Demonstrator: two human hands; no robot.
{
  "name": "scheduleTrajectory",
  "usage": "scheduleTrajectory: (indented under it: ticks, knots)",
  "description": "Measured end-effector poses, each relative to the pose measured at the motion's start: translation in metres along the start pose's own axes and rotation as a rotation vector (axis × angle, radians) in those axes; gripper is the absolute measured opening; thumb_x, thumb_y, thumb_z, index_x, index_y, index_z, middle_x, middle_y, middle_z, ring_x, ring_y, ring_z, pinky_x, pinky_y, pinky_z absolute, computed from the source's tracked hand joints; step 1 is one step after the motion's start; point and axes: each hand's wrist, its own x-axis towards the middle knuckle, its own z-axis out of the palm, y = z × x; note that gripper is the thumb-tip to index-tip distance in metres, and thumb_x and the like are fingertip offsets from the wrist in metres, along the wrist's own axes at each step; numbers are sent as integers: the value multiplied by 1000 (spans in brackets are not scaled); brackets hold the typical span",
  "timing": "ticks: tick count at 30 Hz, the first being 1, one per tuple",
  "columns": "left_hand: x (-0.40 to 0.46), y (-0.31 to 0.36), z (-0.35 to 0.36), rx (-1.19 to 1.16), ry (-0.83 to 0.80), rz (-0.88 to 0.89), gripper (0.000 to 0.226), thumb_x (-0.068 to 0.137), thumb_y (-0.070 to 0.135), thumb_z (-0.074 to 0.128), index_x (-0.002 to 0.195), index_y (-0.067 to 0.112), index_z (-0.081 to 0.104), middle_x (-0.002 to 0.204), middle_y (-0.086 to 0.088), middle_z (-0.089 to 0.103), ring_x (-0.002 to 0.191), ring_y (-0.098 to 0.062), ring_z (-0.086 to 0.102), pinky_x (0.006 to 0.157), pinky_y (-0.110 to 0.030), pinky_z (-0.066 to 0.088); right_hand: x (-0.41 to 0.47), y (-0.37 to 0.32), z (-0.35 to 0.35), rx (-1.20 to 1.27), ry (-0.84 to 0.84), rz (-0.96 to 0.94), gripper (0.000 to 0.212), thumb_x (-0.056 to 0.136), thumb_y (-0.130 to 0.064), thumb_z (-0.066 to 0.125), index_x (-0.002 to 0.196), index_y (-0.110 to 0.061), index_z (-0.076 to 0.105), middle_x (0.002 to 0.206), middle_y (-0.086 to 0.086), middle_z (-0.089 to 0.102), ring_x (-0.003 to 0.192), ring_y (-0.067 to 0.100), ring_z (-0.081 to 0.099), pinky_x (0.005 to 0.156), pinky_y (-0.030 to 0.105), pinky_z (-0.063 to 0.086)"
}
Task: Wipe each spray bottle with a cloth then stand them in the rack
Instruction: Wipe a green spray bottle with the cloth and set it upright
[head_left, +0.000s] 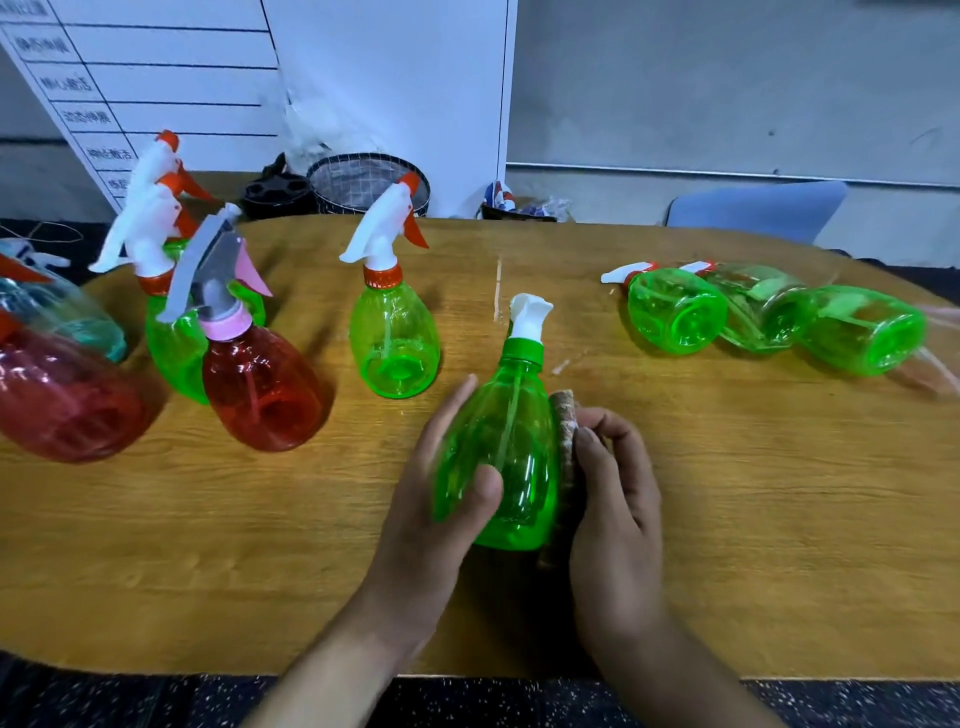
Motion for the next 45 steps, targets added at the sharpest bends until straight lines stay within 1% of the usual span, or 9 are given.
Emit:
scheduleTrajectory:
  ticks: [3,7,12,20,27,34,38,42,45]
  knots:
    - [0,-2,1,37,-9,36,96,78,67,84,159,36,42,156,10,57,146,-14,53,118,-43,42,-3,0,1,2,6,14,14,108,-18,54,106,-16,67,96,7,70,87,18,65,73,28,55]
    - [-2,-5,2,77,2,67,76,87,49,74,157,37,46,155,24,54,144,0,50,113,-22,46,-1,-2,0,9,37,-11,18,98,-31,55,104,-20,68,100,15,69,88,20,64,79,37,54]
    - [1,-11,-1,29,5,7,57,96,58,58,152,53,50,165,14,46,156,-14,39,126,-58,31,-2,-5,-3,8,21,-72,16,100,-29,55,109,-21,66,106,8,70,95,21,64,86,45,53]
    - [1,-18,-3,15,-14,0,51,97,54,51,148,52,56,164,9,48,156,-22,39,127,-62,27,16,-26,-7,-282,-115,-430,25,106,-19,55,126,-14,68,123,-4,71,122,22,66,103,38,50]
    - [1,-14,-3,-14,18,-8,49,98,52,54,147,47,59,162,5,52,154,-21,43,127,-59,29,10,-25,-15,-707,-288,-660,32,104,-31,59,130,-21,74,97,-9,60,83,-2,59,71,14,45]
    - [2,0,0,-88,36,-23,50,100,46,48,149,42,56,148,4,66,138,-21,62,114,-46,47,-14,-14,-21,-770,-541,-943,26,97,-22,72,122,-20,78,93,-1,65,78,8,58,77,19,50]
    - [0,-7,0,93,51,16,46,104,51,48,149,48,56,161,4,53,153,-22,45,126,-55,34,1,-28,-21,-619,-314,-758,26,99,-20,63,123,-24,73,96,-10,63,84,-6,56,75,13,44]
    - [-1,-10,2,165,-30,61,42,107,39,45,148,42,55,154,32,52,150,5,40,121,-19,35,22,-24,-17,-454,-225,-505,26,101,-14,62,123,-20,75,109,-6,75,100,14,70,86,33,55]
    - [-1,-8,-1,114,-4,24,48,104,49,49,151,42,57,161,12,52,155,-14,41,128,-51,31,13,-21,-19,-603,-309,-610,26,103,-22,62,125,-18,75,96,-1,69,86,7,64,73,21,48]
